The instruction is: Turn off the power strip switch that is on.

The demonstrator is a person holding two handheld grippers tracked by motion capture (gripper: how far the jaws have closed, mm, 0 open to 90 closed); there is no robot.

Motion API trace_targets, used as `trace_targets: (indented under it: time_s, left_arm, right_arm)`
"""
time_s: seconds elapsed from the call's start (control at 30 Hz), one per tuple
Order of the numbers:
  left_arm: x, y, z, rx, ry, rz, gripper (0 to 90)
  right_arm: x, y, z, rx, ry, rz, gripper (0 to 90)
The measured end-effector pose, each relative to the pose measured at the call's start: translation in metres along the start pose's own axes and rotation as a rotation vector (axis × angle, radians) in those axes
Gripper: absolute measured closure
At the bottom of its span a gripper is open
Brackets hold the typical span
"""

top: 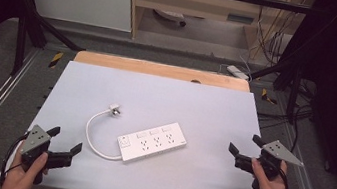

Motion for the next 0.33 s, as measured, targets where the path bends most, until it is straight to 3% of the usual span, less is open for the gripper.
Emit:
trace_targets:
  time_s: [0.17, 0.33]
  left_arm:
    - [0.0, 0.001, 0.0, 0.0, -0.004, -0.005, 5.2]
    - [0.001, 0.001, -0.001, 0.005, -0.005, -0.002, 5.2]
  right_arm:
    - [0.019, 0.0, -0.011, -0.009, -0.048, -0.015, 4.3]
    - [0.037, -0.017, -0.029, -0.062, -0.121, 0.008, 4.0]
Point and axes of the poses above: each handheld gripper's, and its own axes: z roughly backward along the jaws, x roughly out of its underside, y roughly to its right, the point moved 7 cm from there along -z, roughly forward along the jaws, and after that the axes turned 6 degrees about -z, right-handed, at the moved point
